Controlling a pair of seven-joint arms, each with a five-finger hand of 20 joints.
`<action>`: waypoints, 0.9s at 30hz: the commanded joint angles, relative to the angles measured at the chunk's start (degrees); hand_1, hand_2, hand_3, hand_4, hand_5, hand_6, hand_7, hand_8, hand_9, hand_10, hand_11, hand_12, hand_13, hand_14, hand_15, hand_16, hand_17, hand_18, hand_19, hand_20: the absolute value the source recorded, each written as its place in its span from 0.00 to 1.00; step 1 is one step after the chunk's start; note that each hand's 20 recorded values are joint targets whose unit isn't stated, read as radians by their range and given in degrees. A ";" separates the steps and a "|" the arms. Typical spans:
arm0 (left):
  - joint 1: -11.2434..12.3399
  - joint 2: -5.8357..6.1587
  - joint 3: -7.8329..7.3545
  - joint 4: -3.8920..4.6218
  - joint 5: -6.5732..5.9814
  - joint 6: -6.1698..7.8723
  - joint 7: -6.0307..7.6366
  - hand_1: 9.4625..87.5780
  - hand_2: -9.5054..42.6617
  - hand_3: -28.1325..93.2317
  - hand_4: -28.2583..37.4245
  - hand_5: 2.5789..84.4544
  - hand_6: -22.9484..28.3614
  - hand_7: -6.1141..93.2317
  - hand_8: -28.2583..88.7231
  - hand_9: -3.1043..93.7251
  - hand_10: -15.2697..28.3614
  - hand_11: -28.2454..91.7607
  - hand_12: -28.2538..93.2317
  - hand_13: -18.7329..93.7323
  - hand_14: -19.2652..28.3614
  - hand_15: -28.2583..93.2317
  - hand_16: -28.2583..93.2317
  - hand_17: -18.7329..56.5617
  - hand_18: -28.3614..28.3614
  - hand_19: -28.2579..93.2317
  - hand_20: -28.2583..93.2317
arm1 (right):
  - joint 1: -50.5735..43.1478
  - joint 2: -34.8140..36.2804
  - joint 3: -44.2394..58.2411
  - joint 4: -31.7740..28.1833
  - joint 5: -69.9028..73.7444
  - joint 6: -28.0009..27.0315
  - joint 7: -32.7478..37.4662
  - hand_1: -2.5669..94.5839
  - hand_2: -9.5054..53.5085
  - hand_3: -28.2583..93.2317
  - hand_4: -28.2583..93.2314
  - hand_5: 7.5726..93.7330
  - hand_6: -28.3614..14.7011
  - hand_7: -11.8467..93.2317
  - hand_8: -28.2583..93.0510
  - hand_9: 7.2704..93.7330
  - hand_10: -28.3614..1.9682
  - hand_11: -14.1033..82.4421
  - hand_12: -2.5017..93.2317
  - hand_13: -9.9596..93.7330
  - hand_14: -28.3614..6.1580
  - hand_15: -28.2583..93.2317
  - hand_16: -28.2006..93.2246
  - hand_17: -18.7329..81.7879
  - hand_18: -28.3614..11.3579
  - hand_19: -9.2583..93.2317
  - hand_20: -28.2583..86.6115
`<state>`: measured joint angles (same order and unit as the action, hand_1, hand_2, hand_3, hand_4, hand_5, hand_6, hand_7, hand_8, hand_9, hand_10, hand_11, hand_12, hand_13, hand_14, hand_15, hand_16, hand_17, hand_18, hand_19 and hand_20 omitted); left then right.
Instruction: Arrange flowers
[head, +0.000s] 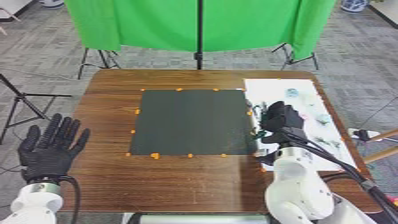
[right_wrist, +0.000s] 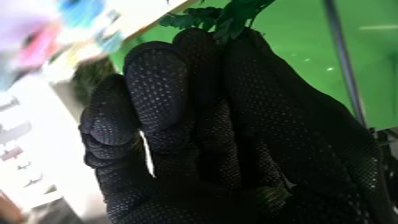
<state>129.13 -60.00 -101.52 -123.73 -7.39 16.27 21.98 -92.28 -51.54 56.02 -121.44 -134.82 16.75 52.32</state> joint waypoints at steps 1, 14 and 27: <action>0.13 0.65 1.43 0.67 0.22 -0.20 -0.55 0.25 0.44 0.85 0.00 0.58 0.58 0.24 0.15 0.46 0.69 0.43 0.32 0.45 0.70 0.55 0.17 0.20 0.74 0.54 0.36 | 14.66 -7.79 -7.37 5.85 3.38 -0.44 -3.83 0.65 0.00 0.83 0.09 0.81 0.64 0.50 0.42 0.94 0.61 0.33 0.61 0.87 0.68 0.61 0.65 0.65 0.08 1.00 0.55; -0.79 2.25 3.21 0.87 0.01 -0.70 0.22 0.25 0.44 0.85 0.00 0.58 0.58 0.23 0.15 0.46 0.69 0.43 0.32 0.45 0.70 0.55 0.18 0.20 0.74 0.54 0.36 | 24.91 -20.31 -19.15 20.48 9.33 -5.92 -8.64 0.65 0.00 0.83 0.09 0.81 0.64 0.51 0.42 0.94 0.62 0.33 0.61 0.87 0.68 0.62 0.64 0.65 0.08 1.00 0.55; -3.08 4.01 5.25 1.48 0.24 0.00 -1.13 0.25 0.44 0.85 0.00 0.58 0.58 0.24 0.15 0.46 0.69 0.43 0.32 0.45 0.70 0.55 0.18 0.20 0.74 0.54 0.36 | 28.17 -27.52 -28.59 30.09 7.18 -8.52 -8.41 0.65 0.00 0.83 0.09 0.81 0.63 0.51 0.42 0.94 0.62 0.34 0.61 0.87 0.67 0.62 0.64 0.65 0.08 1.00 0.55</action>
<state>126.43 -56.91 -97.37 -122.71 -7.36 16.04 21.78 -64.77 -75.29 30.66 -93.89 -125.53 9.56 43.58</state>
